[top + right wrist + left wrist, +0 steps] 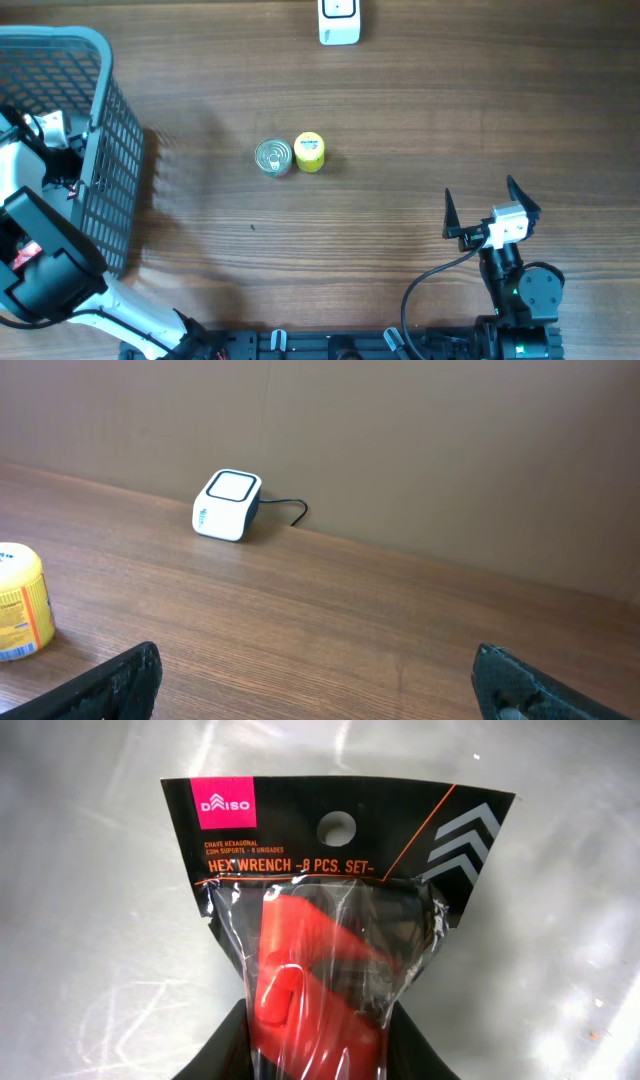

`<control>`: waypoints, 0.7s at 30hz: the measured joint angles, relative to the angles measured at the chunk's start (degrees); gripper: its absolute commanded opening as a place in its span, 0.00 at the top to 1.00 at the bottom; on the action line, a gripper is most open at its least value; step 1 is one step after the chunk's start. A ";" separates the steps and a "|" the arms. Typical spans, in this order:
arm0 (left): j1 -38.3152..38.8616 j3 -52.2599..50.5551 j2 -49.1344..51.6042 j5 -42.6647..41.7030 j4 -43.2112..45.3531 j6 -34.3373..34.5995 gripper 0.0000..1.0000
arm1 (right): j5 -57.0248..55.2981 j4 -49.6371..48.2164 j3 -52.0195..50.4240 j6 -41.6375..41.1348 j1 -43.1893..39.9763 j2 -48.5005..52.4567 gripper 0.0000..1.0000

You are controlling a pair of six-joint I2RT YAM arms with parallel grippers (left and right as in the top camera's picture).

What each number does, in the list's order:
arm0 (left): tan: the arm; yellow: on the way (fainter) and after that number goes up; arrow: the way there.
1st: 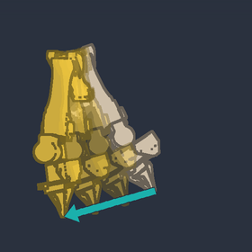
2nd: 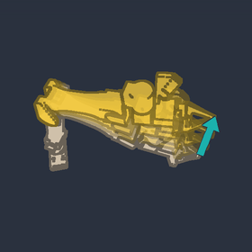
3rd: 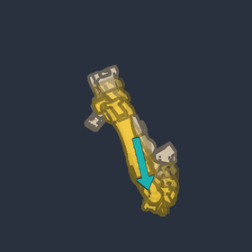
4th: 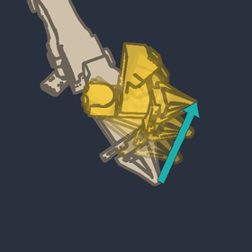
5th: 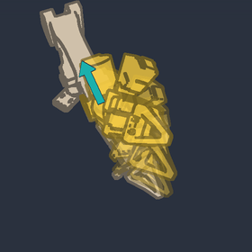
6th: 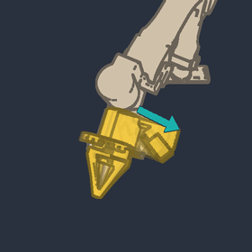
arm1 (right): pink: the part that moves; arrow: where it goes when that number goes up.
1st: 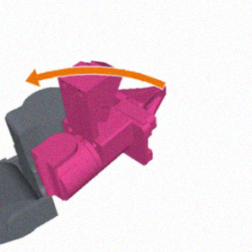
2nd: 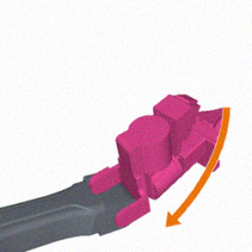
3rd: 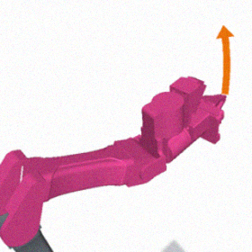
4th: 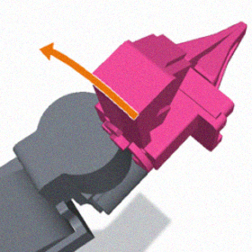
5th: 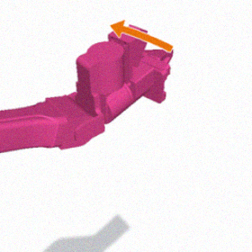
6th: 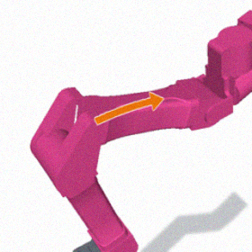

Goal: Scan the item barcode
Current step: 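Lift the hex wrench package out and carry it toward the scanner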

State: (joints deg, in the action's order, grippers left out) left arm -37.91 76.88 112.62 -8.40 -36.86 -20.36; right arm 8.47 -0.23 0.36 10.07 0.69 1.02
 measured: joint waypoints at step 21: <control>0.70 1.64 -12.50 -0.44 -4.17 -0.02 0.71 | 0.00 0.02 0.00 0.00 0.00 0.00 0.00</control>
State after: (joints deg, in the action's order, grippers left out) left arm -37.21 78.52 100.12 -8.84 -41.04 -20.38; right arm 8.47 -0.21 0.36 10.07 0.69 1.02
